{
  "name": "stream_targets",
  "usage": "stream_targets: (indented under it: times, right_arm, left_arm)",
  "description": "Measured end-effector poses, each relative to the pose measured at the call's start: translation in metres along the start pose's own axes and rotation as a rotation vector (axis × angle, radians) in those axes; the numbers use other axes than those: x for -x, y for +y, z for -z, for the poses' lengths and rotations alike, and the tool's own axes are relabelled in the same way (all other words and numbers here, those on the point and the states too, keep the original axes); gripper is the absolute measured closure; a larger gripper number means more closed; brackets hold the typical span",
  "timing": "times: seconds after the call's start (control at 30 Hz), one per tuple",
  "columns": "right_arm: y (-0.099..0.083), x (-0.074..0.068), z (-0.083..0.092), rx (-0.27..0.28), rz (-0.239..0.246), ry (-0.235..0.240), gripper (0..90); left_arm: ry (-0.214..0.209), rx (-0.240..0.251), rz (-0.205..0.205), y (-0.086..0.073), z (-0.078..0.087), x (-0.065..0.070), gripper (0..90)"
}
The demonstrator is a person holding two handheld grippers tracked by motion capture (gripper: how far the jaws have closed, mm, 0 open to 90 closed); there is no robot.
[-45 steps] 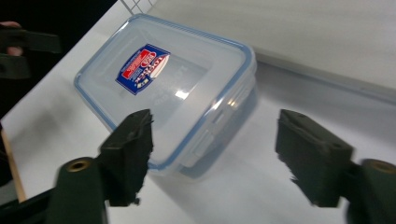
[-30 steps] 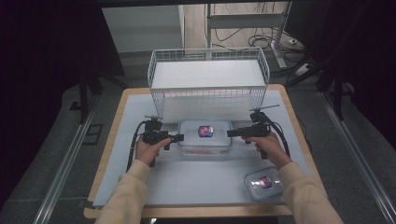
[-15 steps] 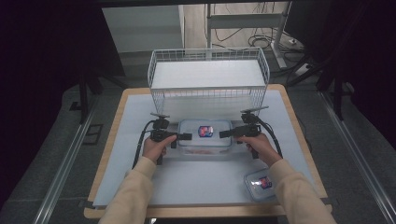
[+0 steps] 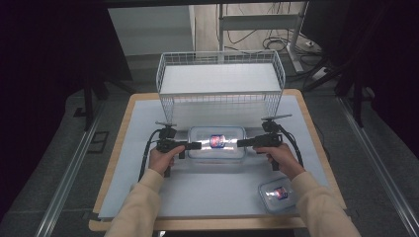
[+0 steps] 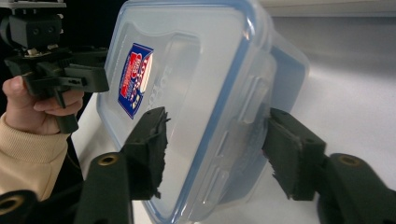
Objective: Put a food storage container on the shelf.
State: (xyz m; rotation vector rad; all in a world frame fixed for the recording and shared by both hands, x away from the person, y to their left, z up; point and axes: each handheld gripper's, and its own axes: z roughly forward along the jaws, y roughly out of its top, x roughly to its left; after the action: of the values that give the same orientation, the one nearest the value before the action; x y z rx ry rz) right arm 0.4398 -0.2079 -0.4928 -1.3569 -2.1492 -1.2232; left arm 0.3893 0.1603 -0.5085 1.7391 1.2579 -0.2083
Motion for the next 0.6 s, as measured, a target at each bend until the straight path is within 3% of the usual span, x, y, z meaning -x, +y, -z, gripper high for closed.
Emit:
stream_targets:
  times: [0.23,0.6]
  right_arm:
    - [-0.008,-0.007,0.009,0.016,0.049,0.010,49.4]
    - [-0.014,-0.009,0.011,0.046,0.041,0.018,51.2]
  left_arm:
    - [-0.006,0.037,-0.026,-0.010,0.009,0.005,38.4]
    - [0.010,0.057,-0.045,-0.016,0.012,0.010,40.2]
